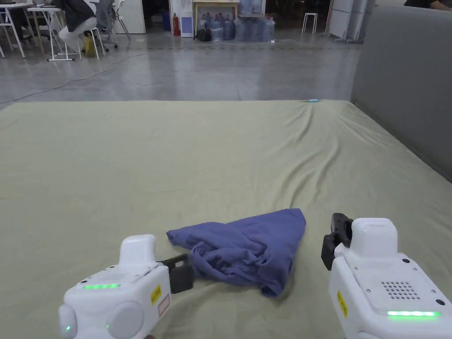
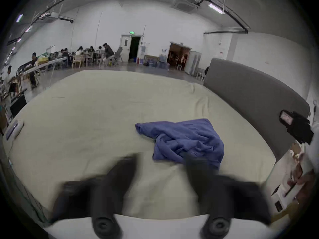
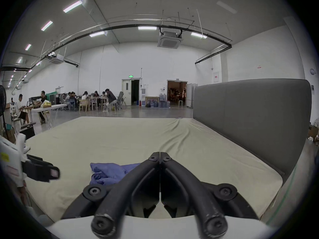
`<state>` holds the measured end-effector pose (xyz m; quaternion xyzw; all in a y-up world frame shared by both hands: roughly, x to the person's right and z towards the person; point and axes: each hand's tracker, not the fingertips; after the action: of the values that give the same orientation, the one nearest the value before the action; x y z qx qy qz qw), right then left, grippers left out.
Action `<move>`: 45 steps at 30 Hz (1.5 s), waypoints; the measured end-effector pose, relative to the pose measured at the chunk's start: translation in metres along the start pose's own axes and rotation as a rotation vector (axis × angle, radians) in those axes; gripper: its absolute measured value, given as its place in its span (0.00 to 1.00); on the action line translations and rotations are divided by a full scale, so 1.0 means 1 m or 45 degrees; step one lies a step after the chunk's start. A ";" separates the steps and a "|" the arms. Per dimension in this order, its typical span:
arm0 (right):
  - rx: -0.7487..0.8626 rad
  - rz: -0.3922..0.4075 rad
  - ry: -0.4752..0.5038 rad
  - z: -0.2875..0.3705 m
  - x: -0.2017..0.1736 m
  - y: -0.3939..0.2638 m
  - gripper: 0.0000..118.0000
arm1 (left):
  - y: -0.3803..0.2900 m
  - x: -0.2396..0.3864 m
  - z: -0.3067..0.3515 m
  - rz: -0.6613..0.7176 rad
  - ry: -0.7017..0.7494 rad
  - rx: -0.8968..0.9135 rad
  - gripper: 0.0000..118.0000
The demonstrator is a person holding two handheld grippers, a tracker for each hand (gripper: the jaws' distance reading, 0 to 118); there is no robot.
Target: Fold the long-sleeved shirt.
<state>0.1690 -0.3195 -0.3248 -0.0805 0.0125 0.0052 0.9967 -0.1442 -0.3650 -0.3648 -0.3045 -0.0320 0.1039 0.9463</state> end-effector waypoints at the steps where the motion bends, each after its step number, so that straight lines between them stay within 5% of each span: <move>1: -0.004 -0.001 -0.003 -0.001 0.002 -0.001 0.00 | 0.002 0.002 -0.020 -0.001 -0.020 -0.085 1.00; 9: -0.070 -0.031 -0.052 -0.015 0.018 -0.014 0.00 | 0.015 0.022 -0.150 -0.124 0.076 -0.343 0.95; 11: -0.085 -0.033 -0.070 -0.019 0.023 -0.017 0.00 | 0.012 0.024 -0.173 -0.119 0.087 -0.432 0.83; 13: -0.105 -0.042 -0.086 -0.024 0.028 -0.020 0.00 | 0.001 0.027 -0.185 -0.132 0.061 -0.502 0.41; 15: -0.142 -0.042 -0.089 -0.034 0.032 -0.023 0.00 | 0.002 0.031 -0.178 -0.138 0.036 -0.439 0.14; 19: -0.222 -0.010 -0.079 -0.087 0.040 -0.015 0.01 | 0.006 0.033 -0.160 -0.151 -0.018 -0.404 0.11; 20: -0.246 -0.003 -0.069 -0.109 0.043 -0.011 0.14 | 0.006 0.031 -0.156 -0.153 -0.022 -0.397 0.11; 22: -0.409 -0.008 -0.023 -0.160 0.044 -0.002 0.67 | 0.007 0.026 -0.151 -0.150 -0.034 -0.385 0.11; 23: -0.510 -0.001 0.021 -0.186 0.046 0.000 0.76 | 0.009 0.024 -0.150 -0.145 -0.034 -0.383 0.11; 26: -0.610 0.042 0.149 -0.269 0.048 -0.010 0.75 | 0.011 0.017 -0.147 -0.088 -0.065 -0.370 0.11; 30: -0.866 0.172 0.134 -0.360 0.042 -0.040 0.73 | 0.013 0.020 -0.141 -0.056 -0.077 -0.359 0.11; 34: -1.080 0.093 0.167 -0.394 0.038 -0.071 0.73 | 0.014 0.015 -0.142 -0.018 -0.070 -0.352 0.11; 35: -1.129 0.087 0.189 -0.396 0.034 -0.078 0.70 | 0.015 0.014 -0.145 -0.010 -0.068 -0.352 0.11; 39: -1.084 0.122 0.272 -0.378 0.019 -0.076 0.03 | 0.016 0.013 -0.152 -0.005 -0.059 -0.360 0.11; 41: -1.029 0.215 0.232 -0.368 0.012 -0.070 0.03 | 0.021 0.007 -0.152 -0.001 -0.051 -0.358 0.11; 45: -0.850 0.045 0.277 -0.344 0.033 -0.030 0.03 | 0.050 -0.012 -0.126 0.024 -0.040 -0.214 0.11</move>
<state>0.1945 -0.4040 -0.6608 -0.4016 0.1176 0.0178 0.9080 -0.1487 -0.3998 -0.4965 -0.3816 -0.0526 0.1145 0.9157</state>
